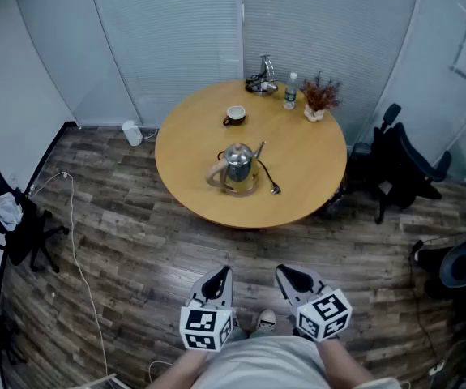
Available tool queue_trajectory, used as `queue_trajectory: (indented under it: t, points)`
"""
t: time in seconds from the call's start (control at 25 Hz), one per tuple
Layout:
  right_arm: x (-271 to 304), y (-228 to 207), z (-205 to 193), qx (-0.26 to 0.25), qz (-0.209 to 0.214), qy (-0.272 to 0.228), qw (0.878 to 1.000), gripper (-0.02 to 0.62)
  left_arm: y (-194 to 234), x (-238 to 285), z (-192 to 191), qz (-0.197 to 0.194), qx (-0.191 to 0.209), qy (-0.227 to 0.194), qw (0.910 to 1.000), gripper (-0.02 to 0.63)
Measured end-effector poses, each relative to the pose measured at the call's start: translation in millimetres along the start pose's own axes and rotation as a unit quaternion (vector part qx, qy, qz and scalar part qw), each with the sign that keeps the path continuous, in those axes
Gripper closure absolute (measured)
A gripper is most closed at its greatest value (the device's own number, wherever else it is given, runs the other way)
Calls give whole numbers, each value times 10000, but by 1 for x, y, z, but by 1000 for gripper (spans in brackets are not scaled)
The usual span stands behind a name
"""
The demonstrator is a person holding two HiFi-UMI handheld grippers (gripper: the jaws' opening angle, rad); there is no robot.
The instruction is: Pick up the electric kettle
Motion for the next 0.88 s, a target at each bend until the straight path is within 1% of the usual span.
queue_trajectory:
  t: [0.48, 0.68, 0.88]
  points:
    - [1, 6, -3, -8, -62, 36, 10000, 563, 2, -6, -1, -94, 19, 49, 9999, 603]
    - [2, 5, 0, 170, -193, -71, 9996, 563, 8, -8, -1, -139, 3, 39, 9999, 603]
    - [7, 13, 1, 157, -263, -135, 9994, 563, 18, -15, -3, -145, 70, 7, 9999, 603]
Point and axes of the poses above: the fingertips, and each gripper's own axes: x forward along the fingers, y to its left, z out of its top, the point moved 4 cm from there along -x, backward along the fingers, and after that the axes turned 8 degrees about x, right-handed, at the moved point
